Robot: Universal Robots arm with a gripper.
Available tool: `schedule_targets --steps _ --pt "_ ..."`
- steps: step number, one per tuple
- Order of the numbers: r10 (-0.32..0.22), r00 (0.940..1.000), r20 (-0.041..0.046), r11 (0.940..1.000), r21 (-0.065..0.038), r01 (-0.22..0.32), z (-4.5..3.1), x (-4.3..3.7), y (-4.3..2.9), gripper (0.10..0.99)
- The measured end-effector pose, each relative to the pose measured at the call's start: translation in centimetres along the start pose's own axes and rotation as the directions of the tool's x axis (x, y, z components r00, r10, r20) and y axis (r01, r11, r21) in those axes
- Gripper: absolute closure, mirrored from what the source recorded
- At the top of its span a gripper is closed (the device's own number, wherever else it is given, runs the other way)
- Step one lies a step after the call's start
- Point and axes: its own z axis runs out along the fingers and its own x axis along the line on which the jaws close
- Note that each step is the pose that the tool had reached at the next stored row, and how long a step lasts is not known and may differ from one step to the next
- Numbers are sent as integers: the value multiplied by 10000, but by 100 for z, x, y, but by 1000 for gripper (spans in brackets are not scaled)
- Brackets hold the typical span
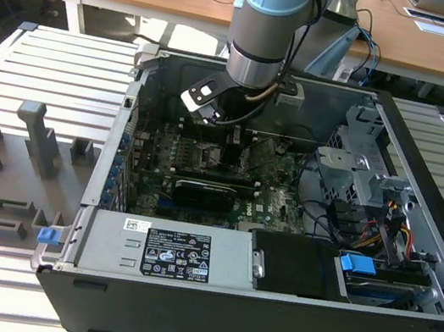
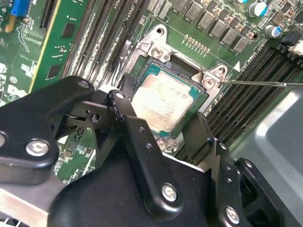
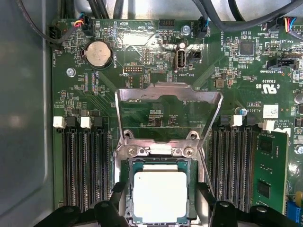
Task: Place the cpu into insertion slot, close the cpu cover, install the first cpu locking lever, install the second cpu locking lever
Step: 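Place the cpu into insertion slot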
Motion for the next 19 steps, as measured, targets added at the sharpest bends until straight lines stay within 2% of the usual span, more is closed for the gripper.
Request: schedule_targets --steps 2,5,7,8,9,11,13,14,15,19 --pt "2 10000 51 10000 0 -2 -58 6 -2 408" --pt "5 9999 154 10000 0 -5 -75 27 -2 408" --pt "5 9998 196 10000 0 -5 -77 30 -3 553" --pt "4 9998 196 10000 0 -4 -75 31 -21 675" --pt "-5 9998 197 10000 0 5 -75 30 -42 675" --pt "-34 9998 183 10000 -1 34 -71 22 -103 796" --pt "-219 9996 168 9998 -4 219 -68 20 -119 914" --pt "-478 9987 177 9989 -7 478 -69 20 -120 976" --pt "-786 9967 185 9969 -10 787 -67 19 -120 980" --pt "-674 9976 174 9977 -8 674 -42 20 -120 980"
